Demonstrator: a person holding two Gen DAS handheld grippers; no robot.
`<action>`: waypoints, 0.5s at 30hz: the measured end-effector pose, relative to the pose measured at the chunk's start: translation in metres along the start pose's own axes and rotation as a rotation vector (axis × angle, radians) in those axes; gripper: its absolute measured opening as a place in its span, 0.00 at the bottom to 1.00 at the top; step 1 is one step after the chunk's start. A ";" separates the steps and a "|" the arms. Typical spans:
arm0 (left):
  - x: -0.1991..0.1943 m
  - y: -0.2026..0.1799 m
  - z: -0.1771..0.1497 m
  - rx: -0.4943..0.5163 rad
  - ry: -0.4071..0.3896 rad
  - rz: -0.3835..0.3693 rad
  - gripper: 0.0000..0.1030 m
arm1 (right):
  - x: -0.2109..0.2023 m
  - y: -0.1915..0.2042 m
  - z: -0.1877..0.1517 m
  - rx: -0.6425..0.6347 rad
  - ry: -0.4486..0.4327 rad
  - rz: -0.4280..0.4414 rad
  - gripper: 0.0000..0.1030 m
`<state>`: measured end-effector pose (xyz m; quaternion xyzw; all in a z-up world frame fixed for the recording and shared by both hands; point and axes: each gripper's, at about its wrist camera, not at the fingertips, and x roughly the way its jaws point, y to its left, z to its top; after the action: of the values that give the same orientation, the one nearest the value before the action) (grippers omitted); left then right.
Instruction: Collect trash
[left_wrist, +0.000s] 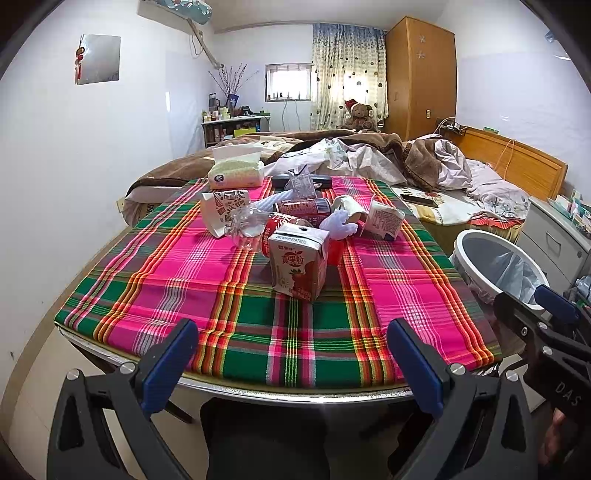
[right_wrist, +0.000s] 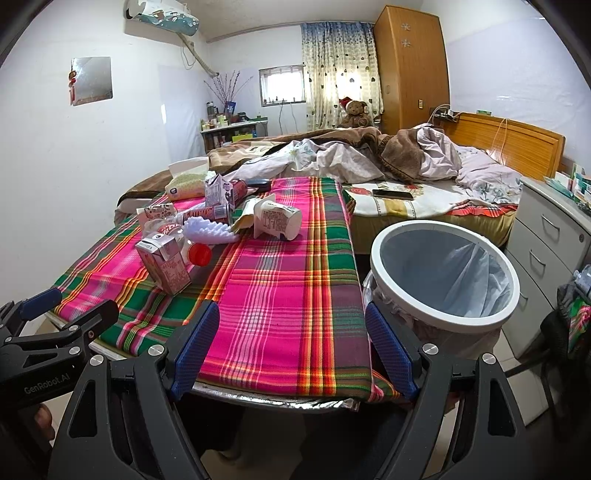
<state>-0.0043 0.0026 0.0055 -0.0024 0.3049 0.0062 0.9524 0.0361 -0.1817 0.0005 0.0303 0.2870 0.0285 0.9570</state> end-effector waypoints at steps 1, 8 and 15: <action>-0.001 0.000 0.000 -0.001 -0.001 -0.001 1.00 | 0.000 0.000 0.000 0.000 0.000 0.000 0.80; 0.000 -0.001 0.000 0.000 -0.001 0.000 1.00 | 0.000 0.000 0.000 0.001 -0.001 -0.002 0.80; 0.001 -0.002 0.000 0.002 -0.002 -0.001 1.00 | 0.000 0.001 0.000 0.000 0.000 -0.003 0.80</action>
<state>-0.0035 0.0006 0.0049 -0.0017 0.3037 0.0054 0.9527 0.0360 -0.1807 0.0005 0.0297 0.2870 0.0272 0.9571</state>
